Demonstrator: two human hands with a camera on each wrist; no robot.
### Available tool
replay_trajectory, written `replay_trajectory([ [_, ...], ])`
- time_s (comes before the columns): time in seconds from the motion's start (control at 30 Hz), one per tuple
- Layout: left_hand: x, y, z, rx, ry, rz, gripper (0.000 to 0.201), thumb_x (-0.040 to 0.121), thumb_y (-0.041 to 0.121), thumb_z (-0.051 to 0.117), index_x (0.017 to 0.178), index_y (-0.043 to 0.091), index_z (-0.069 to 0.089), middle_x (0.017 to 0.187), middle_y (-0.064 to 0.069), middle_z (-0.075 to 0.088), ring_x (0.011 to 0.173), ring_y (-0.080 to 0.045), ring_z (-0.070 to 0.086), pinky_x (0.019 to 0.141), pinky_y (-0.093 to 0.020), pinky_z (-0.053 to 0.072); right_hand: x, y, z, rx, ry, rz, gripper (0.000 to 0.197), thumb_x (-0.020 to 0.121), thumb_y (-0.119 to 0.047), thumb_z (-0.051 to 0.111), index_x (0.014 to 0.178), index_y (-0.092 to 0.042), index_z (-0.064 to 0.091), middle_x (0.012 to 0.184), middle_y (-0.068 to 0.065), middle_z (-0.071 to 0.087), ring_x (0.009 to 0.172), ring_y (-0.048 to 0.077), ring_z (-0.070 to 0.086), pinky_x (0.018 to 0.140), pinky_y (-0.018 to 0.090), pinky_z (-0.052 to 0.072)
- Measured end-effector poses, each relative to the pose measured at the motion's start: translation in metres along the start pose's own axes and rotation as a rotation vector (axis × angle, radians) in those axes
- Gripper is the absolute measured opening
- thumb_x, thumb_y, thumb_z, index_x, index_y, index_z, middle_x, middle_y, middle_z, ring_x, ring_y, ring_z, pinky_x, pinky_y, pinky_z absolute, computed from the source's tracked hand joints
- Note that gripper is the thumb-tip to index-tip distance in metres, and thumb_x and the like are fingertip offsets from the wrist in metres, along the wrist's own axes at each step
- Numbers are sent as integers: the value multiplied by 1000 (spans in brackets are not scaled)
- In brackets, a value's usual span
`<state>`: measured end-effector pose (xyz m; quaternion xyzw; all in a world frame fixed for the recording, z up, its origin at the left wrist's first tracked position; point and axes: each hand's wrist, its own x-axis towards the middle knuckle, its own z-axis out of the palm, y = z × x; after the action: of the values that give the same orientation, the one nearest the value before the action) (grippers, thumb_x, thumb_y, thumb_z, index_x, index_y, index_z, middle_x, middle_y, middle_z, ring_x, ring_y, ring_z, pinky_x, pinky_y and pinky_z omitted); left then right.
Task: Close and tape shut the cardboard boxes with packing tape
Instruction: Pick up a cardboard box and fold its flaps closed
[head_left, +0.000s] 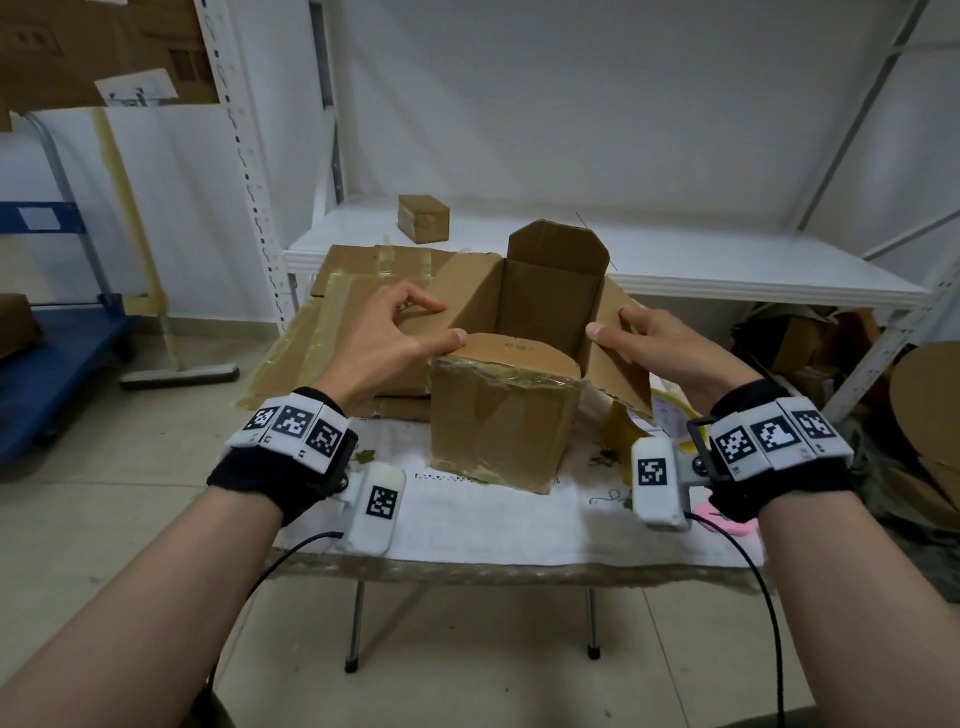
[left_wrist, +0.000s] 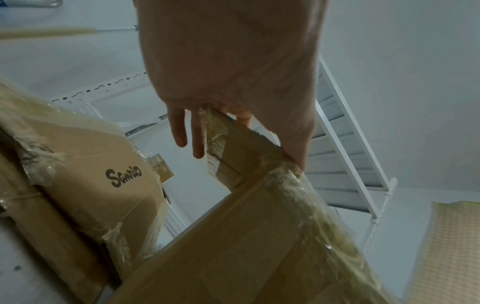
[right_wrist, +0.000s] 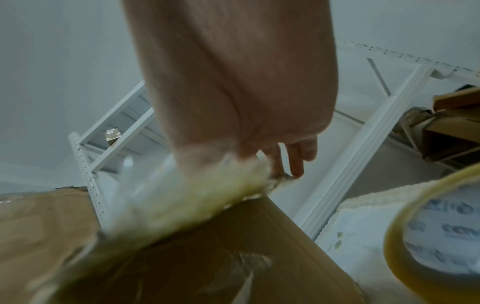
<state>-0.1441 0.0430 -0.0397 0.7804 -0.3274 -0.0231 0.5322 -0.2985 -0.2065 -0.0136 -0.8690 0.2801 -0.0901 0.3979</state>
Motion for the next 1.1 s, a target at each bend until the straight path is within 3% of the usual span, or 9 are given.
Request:
replay_trajectory([
  [0.07, 0, -1, 0, -4, 1, 0, 43, 74, 40, 84, 109, 25, 64, 127, 7, 56, 112, -9, 55, 99, -38, 46, 1, -1, -3, -106, 53, 22, 94, 78, -78, 62, 149, -17, 47, 146, 8, 52, 138, 32, 43, 114, 53, 37],
  [0.17, 0, -2, -1, -14, -5, 6, 44, 74, 39, 84, 110, 22, 63, 130, 5, 55, 115, -13, 55, 92, -30, 47, -2, -6, -4, -179, 49, -5, 88, 91, -64, 59, 155, -8, 37, 152, 12, 47, 142, 30, 39, 118, 45, 31],
  [0.23, 0, -3, -2, -15, -8, 13, 44, 74, 39, 84, 109, 22, 64, 130, 5, 55, 115, -13, 55, 90, -28, 46, -6, -9, -5, -144, 29, -22, 81, 95, -55, 59, 152, -3, 38, 148, 13, 51, 135, 25, 46, 110, 34, 35],
  [0.37, 0, -7, -4, -18, -17, 17, 43, 73, 42, 84, 108, 25, 64, 131, 5, 55, 117, -14, 55, 93, -30, 47, -14, -13, -10, -132, -92, -53, 63, 95, -52, 60, 143, -13, 53, 144, 8, 56, 124, 23, 58, 106, 39, 49],
  [0.47, -1, -7, -5, -7, -16, 25, 43, 74, 41, 84, 109, 25, 64, 131, 5, 54, 117, -14, 55, 92, -29, 47, -19, -15, -14, -80, -164, -55, 43, 99, -46, 58, 128, -14, 61, 126, 0, 64, 113, 16, 63, 92, 28, 54],
  [0.7, -3, -3, -5, 20, -13, 43, 42, 76, 37, 83, 111, 21, 65, 133, 6, 55, 117, -13, 55, 84, -18, 43, 0, -28, -1, -135, 39, -31, 65, 97, -51, 58, 149, -18, 39, 133, 8, 55, 108, 26, 63, 76, 33, 58],
  [0.9, -2, -2, -5, 27, -5, 52, 42, 76, 36, 83, 109, 19, 65, 133, 6, 55, 117, -11, 56, 84, -15, 42, 33, -24, 2, -232, 57, -52, 84, 88, -36, 70, 158, -21, 28, 164, 11, 22, 148, 34, 29, 120, 50, 31],
  [1.0, -3, -1, -7, 36, -16, 54, 42, 76, 36, 84, 109, 19, 66, 134, 5, 55, 117, -11, 56, 87, -16, 43, 36, -22, 11, -85, 34, -126, 99, 89, -22, 69, 162, -25, 3, 171, 1, 0, 156, 32, 11, 124, 52, 22],
  [1.1, -3, 0, -8, 39, -13, 50, 42, 76, 36, 84, 109, 18, 66, 134, 5, 55, 118, -11, 56, 86, -13, 42, 37, -22, 15, 142, 55, -159, 111, 77, -15, 71, 160, -37, 1, 167, 6, 20, 149, 32, 30, 117, 53, 36],
])
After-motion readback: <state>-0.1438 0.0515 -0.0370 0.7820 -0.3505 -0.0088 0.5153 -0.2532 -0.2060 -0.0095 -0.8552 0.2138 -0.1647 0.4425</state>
